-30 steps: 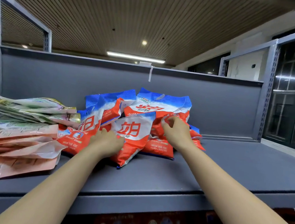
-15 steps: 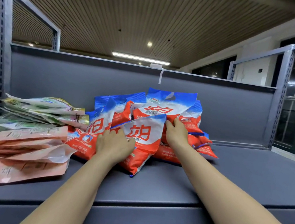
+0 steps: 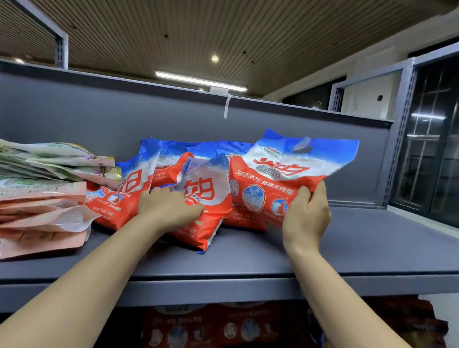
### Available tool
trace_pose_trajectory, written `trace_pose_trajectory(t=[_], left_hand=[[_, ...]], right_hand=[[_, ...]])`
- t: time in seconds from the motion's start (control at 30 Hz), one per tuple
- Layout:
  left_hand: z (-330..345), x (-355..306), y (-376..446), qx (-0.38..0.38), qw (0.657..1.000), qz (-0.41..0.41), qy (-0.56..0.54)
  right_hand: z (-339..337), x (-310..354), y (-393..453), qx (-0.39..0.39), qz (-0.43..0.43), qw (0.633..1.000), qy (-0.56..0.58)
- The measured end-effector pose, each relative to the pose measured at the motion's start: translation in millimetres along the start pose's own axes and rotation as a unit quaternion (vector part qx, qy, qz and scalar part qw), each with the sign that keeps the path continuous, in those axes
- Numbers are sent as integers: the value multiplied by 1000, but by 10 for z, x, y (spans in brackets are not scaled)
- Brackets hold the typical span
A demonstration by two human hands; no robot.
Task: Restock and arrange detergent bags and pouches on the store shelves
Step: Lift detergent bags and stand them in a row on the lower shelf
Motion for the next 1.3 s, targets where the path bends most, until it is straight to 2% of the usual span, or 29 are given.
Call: trace_pose_trajectory(t=[0.17, 0.23, 0.3, 0.4, 0.47, 0.53, 0.6, 0.67, 0.73, 0.87, 1.0, 1.1, 1.13, 1.23, 1.3], left_hand=[[-110, -311, -279, -21, 999, 27, 9], [-159, -419, -389, -45, 997, 32, -46], [-212, -392, -434, -66, 991, 1, -118], [-263, -170, -424, -82, 989, -70, -100], [-236, 32, -386, -46, 986, -126, -97], [-147, 146, -356, 26, 974, -158, -158], [-41, 135, -374, 99, 932, -185, -295], [0, 118, -396, 132, 882, -206, -402], [-16, 123, -429, 168, 864, -225, -418], [-51, 89, -494, 214, 853, -229, -418], [-176, 39, -507, 141, 852, -220, -454], [-399, -164, -539, 84, 798, -156, -576], [-481, -222, -556, 46, 793, -122, -595], [-740, -321, -721, -121, 845, -32, -519], [-808, -320, -866, -216, 862, -24, -458]], right_hand=[[-138, -211, -62, -32, 40, 997, 54], [-148, -241, -59, -31, 52, 996, 63], [-152, -258, -46, -22, 54, 996, 71], [-157, -295, -41, -6, 61, 995, 84], [-152, -306, -44, 0, 64, 995, 82], [-145, -319, -41, 4, 75, 994, 84], [-142, -324, -38, 9, 87, 993, 83], [-141, -336, -37, 16, 93, 992, 78], [-148, -344, -34, 17, 88, 993, 74], [-171, -302, -21, 4, 67, 997, 48], [-230, -225, 48, 17, 52, 999, 4], [-321, -182, 190, 30, 88, 996, -3], [-361, -168, 241, 26, 101, 995, 8], [-520, -89, 321, 13, 104, 994, 30], [-664, -9, 295, 1, 78, 996, 47]])
Point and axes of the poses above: each hand's wrist, its own y-axis towards the middle knuckle, its own z-axis out of the palm, x = y × z, the point moved 6 cm from there along y, towards the middle knuckle, and after that the axes turned 1 degree about x, right-handed, at the moved point
